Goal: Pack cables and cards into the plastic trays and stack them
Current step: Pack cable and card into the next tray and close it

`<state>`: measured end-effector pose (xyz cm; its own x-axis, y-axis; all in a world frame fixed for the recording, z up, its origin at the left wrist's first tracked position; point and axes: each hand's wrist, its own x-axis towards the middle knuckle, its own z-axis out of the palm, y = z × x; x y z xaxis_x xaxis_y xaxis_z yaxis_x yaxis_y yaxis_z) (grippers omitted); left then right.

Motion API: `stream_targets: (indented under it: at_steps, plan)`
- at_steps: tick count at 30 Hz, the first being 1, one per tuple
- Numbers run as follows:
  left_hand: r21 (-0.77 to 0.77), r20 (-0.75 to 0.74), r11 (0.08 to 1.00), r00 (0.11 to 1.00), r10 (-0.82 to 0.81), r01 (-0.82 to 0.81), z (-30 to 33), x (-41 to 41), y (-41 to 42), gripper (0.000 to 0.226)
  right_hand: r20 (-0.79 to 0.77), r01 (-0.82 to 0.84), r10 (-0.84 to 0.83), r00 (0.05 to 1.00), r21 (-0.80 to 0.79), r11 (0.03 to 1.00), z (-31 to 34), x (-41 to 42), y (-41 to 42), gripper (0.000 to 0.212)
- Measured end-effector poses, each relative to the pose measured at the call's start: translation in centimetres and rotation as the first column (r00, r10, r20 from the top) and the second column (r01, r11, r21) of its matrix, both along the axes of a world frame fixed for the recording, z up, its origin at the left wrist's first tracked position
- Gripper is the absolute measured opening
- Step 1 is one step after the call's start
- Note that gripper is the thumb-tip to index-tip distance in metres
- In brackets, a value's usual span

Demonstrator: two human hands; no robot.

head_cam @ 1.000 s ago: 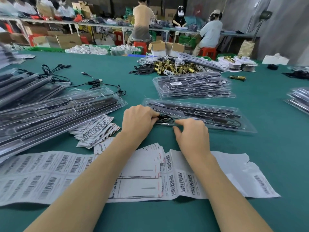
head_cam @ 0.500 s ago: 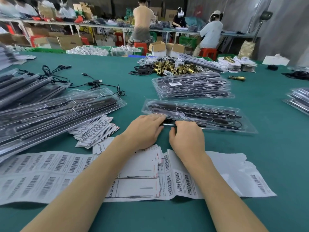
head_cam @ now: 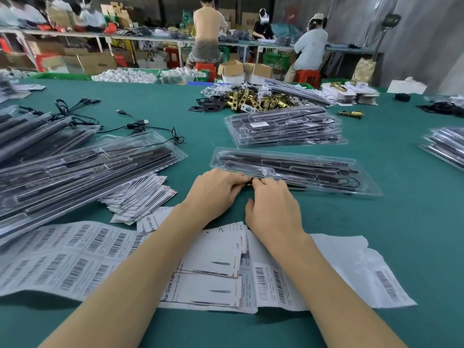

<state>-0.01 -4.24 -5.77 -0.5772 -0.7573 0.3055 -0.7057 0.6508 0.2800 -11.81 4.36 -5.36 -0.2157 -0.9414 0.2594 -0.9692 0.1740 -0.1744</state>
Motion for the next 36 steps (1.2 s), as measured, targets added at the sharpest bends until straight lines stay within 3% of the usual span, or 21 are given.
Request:
stream_targets:
  at_steps: [11,16,23,30,36]
  plan:
    - [0.049,-0.071,0.986,0.985,-0.158,0.161,0.2,0.4,-0.4,0.033,-0.08,0.029,-0.024,0.996,0.059,0.998,-0.8,-0.3,-0.3,0.058]
    - [0.042,-0.066,0.991,0.99,-0.123,0.126,0.0,0.3,-0.6,0.034,-0.098,0.012,-0.003,0.995,0.094,0.996,-0.9,-0.4,-0.7,0.061]
    - [-0.001,-0.053,0.992,0.991,-0.126,0.126,-0.2,0.3,-0.1,0.033,0.039,-0.033,0.029,0.999,0.103,0.994,-0.5,-1.7,-1.2,0.055]
    - [-0.011,0.013,0.989,0.989,-0.147,0.147,0.0,0.1,-0.1,0.029,0.034,-0.064,0.061,0.998,0.091,0.994,-0.5,-2.2,-1.5,0.052]
    - [-0.042,0.073,0.993,0.991,-0.109,0.112,0.0,0.2,0.5,0.041,0.04,-0.073,0.07,0.997,0.088,0.993,-0.5,-2.5,-1.6,0.048]
